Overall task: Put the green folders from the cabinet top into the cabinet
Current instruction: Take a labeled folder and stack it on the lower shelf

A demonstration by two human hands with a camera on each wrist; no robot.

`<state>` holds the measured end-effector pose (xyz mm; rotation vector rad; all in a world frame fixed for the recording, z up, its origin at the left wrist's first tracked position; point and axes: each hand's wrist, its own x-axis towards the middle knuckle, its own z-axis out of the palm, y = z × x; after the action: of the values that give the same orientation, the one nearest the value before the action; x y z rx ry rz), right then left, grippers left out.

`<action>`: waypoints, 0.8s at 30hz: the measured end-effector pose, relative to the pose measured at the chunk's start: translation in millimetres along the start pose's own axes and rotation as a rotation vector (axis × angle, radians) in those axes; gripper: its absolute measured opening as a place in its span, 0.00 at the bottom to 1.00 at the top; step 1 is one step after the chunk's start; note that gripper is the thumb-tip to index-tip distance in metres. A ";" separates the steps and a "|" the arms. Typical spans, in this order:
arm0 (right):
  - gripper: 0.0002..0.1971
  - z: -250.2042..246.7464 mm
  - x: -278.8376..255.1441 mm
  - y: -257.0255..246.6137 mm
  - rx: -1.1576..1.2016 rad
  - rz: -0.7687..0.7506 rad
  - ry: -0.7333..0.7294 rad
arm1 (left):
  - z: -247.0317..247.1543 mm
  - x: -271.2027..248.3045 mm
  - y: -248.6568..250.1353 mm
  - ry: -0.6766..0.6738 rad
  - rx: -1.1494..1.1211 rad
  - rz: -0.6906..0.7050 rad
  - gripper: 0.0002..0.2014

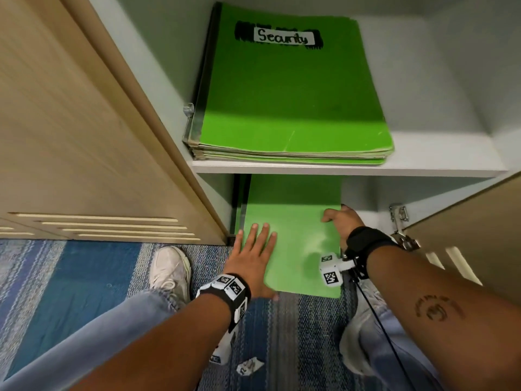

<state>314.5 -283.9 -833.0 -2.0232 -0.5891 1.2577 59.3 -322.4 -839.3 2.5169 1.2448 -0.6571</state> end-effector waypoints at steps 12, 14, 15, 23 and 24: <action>0.40 27.8 50.6 -35.1 -0.421 -0.110 -0.080 | -24.2 48.0 -34.6 -0.226 -0.116 0.006 0.51; 0.39 28.5 48.2 -34.1 -0.599 -0.123 -0.114 | -28.7 57.0 -36.6 -0.243 -0.124 -0.013 0.48; 0.39 29.4 47.3 -31.5 -0.678 -0.134 -0.118 | -29.9 61.1 -37.1 -0.243 -0.123 -0.022 0.46; 0.50 36.1 39.7 -23.3 -0.953 -0.200 -0.132 | -29.9 80.9 -41.7 -0.203 -0.114 -0.053 0.47; 0.50 36.2 37.7 -23.9 -0.980 -0.233 -0.132 | -29.8 82.5 -43.4 -0.189 -0.102 -0.053 0.47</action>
<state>297.5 -231.4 -848.9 -2.5014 -1.7033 1.0475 76.8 -227.6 -856.2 2.2869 1.2476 -0.8021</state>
